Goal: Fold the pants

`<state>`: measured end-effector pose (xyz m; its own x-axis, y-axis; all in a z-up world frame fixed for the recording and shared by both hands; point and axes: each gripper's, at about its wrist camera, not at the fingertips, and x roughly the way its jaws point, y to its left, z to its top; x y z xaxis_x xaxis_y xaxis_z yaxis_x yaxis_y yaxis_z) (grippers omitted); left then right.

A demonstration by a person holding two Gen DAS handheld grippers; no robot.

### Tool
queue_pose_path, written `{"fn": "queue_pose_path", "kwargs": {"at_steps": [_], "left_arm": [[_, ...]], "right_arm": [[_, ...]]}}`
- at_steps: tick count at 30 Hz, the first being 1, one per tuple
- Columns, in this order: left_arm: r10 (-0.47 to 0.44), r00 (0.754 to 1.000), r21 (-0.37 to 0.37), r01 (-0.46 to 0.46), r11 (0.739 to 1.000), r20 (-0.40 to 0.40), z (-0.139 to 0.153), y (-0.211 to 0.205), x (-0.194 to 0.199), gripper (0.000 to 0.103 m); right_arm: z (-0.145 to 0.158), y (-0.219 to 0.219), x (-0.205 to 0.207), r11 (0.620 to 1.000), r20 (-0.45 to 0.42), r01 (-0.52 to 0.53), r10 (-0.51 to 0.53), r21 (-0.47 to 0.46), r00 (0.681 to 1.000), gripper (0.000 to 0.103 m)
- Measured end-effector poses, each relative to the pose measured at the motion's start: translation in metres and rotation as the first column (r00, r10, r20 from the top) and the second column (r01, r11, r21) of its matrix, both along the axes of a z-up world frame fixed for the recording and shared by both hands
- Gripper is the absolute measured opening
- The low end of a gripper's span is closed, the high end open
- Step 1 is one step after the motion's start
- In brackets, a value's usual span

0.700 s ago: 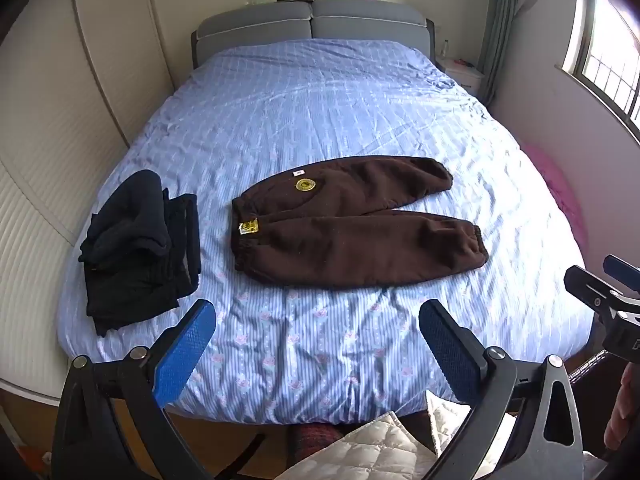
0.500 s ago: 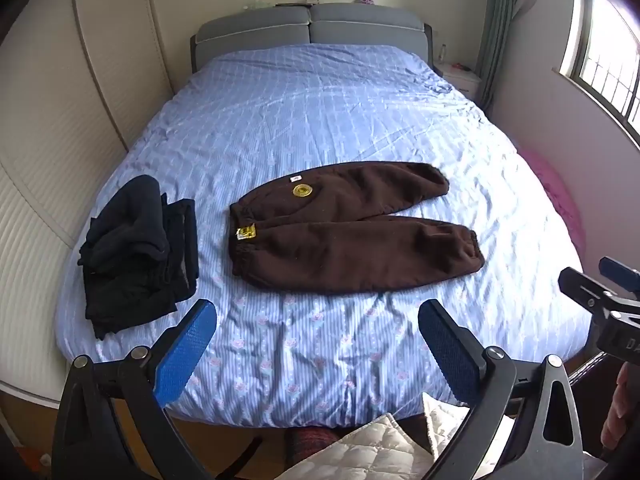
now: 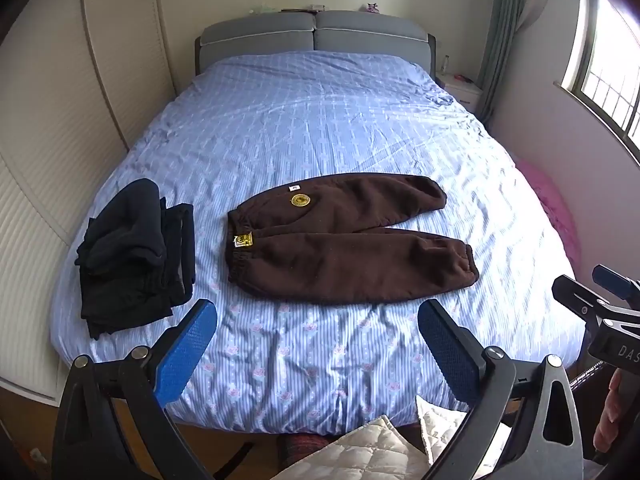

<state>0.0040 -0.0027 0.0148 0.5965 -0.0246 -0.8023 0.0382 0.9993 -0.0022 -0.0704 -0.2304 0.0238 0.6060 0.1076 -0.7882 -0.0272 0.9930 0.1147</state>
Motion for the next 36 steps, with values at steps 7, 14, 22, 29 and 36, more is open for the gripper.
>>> {"fn": "queue_pose_path", "kwargs": {"at_steps": [7, 14, 22, 29, 36], "left_arm": [[0.010, 1.000, 0.001, -0.010, 1.000, 0.014, 0.004, -0.001, 0.002, 0.102], [0.013, 1.000, 0.004, -0.013, 1.000, 0.021, 0.006, -0.002, 0.005, 0.102], [0.014, 1.000, 0.002, -0.014, 1.000, 0.024, 0.009, -0.002, 0.007, 0.102], [0.016, 0.999, 0.002, -0.017, 1.000, 0.028, 0.010, -0.002, 0.008, 0.102], [0.019, 0.999, 0.004, -0.020, 1.000, 0.038, 0.016, -0.003, 0.012, 0.102]], "right_arm": [[0.001, 0.000, 0.000, 1.000, 0.011, -0.013, 0.013, -0.001, 1.000, 0.103], [0.002, 0.001, 0.001, 1.000, 0.013, -0.015, 0.015, -0.001, 1.000, 0.103], [0.004, 0.000, 0.002, 1.000, 0.014, -0.012, 0.012, -0.002, 1.000, 0.103], [0.006, -0.004, 0.003, 1.000, 0.017, -0.013, 0.013, -0.001, 1.000, 0.103], [0.008, -0.006, 0.003, 1.000, 0.026, -0.013, 0.013, -0.002, 1.000, 0.103]]}}
